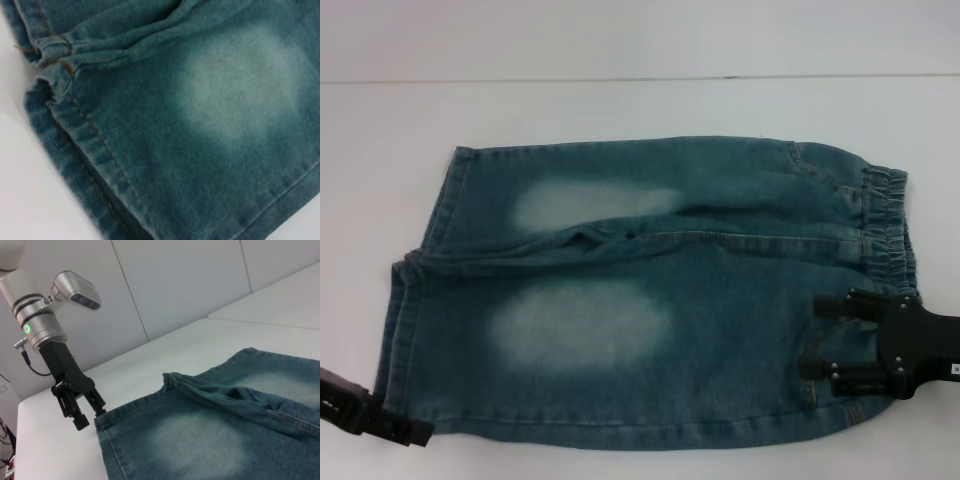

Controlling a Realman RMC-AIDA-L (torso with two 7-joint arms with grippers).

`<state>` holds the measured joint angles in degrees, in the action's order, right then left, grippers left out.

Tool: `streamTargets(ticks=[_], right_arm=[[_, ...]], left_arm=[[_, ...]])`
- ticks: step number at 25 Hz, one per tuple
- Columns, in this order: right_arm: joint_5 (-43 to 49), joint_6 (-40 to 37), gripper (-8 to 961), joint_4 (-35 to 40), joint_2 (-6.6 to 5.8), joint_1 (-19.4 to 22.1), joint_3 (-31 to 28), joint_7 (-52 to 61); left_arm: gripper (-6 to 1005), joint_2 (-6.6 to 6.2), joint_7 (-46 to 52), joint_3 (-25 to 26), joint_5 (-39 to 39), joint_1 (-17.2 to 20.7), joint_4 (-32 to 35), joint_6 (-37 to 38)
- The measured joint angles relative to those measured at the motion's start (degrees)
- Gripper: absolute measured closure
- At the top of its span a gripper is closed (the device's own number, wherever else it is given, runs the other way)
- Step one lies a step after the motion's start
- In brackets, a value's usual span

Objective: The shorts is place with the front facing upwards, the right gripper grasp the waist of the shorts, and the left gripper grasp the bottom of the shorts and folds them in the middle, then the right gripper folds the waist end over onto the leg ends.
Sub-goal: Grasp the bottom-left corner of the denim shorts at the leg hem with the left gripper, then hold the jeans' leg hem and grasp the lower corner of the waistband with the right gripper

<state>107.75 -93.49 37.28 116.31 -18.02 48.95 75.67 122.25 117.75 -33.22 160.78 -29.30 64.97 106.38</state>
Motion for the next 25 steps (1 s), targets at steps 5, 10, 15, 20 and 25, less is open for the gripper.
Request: streamTargets(ticks=[5,10,15,20,25], right_arm=[[0.00,0.03,6,-0.02,-0.02,0.00,0.00,0.00],[0.00,0.06,6,-0.03,-0.03,0.16,0.00,0.00],[0.00,0.07,6,-0.02,-0.03,0.33,0.00,0.00],[0.00,0.07,6,-0.02,-0.03,0.35,0.00,0.00],[0.00,0.07,7,-0.02,0.12,0.40,0.00,0.00]], left_arm=[[140,0.37,-0.13,-0.27,0.67,-0.16,-0.25,-0.29],[173,0.46,-0.09,-0.56,0.46,-0.27,-0.21,-0.52],[254,0.35,-0.41,-0.63,0.01,-0.99,-0.56,0.82],[396,0.43,-0.94,-0.66,-0.67,-0.95,0.44,1.73],[615,0.66,-1.12,-0.57,-0.75,-0.74,1.13,1.17]])
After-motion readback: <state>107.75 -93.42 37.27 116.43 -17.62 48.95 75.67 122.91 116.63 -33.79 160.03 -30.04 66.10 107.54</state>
